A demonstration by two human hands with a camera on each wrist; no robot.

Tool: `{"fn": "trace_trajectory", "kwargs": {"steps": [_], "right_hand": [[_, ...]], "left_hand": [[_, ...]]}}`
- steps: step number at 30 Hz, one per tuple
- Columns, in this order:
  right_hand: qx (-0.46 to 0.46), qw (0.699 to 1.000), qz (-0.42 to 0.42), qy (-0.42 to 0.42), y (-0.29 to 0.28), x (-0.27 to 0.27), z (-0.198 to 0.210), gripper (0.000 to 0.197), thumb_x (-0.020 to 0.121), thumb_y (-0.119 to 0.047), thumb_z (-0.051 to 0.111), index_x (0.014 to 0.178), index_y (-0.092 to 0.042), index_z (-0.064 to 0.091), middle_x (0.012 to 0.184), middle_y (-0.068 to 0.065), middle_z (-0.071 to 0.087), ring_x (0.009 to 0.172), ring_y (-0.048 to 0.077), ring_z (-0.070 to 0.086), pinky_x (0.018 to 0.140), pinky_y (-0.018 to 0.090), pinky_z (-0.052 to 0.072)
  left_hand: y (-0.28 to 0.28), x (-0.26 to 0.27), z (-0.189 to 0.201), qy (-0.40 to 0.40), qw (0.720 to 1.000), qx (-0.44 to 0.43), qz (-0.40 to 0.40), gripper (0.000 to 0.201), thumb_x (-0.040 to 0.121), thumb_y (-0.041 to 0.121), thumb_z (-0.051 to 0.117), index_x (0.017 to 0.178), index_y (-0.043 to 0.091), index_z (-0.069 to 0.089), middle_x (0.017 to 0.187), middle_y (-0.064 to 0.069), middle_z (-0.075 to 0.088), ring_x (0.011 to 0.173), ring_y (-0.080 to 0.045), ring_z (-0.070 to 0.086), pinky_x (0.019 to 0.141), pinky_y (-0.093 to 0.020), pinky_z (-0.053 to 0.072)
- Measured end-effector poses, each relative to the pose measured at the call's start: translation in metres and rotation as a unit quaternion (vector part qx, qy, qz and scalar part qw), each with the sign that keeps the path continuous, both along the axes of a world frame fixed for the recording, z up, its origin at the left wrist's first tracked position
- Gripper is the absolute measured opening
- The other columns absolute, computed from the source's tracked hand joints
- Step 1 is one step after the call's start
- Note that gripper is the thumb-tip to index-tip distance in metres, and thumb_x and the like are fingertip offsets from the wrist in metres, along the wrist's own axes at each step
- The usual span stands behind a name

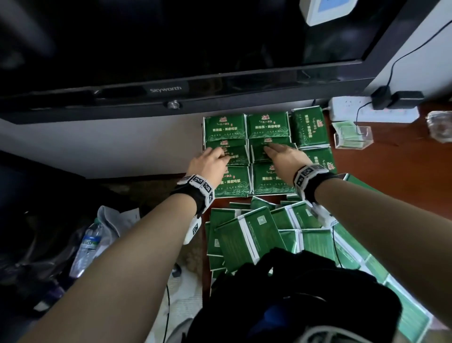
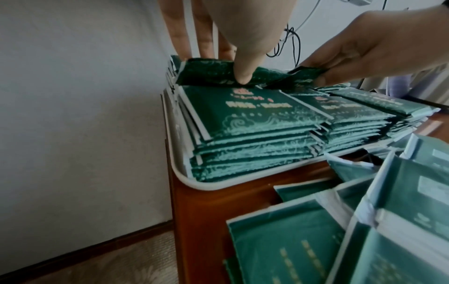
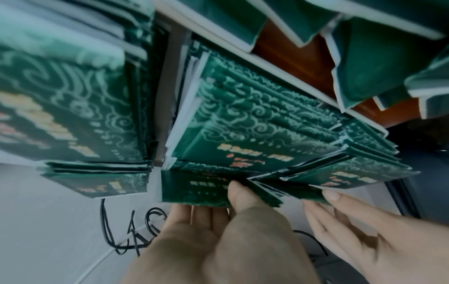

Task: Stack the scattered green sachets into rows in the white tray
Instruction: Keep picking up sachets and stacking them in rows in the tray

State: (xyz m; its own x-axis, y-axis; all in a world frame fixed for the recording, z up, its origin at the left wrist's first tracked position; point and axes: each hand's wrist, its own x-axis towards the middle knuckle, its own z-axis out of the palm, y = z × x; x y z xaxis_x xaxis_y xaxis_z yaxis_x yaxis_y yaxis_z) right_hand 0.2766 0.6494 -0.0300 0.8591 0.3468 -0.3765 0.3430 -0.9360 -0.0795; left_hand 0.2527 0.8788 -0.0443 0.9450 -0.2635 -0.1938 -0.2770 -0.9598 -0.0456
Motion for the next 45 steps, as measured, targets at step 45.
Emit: {"fn": "trace_trajectory", "kwargs": {"steps": [45], "right_hand": [[0.002,0.998,0.049,-0.048,-0.002,0.023,-0.028,0.058,0.098,-0.030,0.057,0.151,-0.023,0.035,0.150,0.009,0.032,0.138,0.030,0.032,0.114,0.050,0.033]], "left_hand": [[0.009,0.023,-0.013,0.011,0.997,-0.067,0.023,0.039,0.090,0.032,0.068,0.128,0.021,0.061,0.125,0.002,0.056,0.114,-0.020,0.054,0.093,-0.041,0.050]]}}
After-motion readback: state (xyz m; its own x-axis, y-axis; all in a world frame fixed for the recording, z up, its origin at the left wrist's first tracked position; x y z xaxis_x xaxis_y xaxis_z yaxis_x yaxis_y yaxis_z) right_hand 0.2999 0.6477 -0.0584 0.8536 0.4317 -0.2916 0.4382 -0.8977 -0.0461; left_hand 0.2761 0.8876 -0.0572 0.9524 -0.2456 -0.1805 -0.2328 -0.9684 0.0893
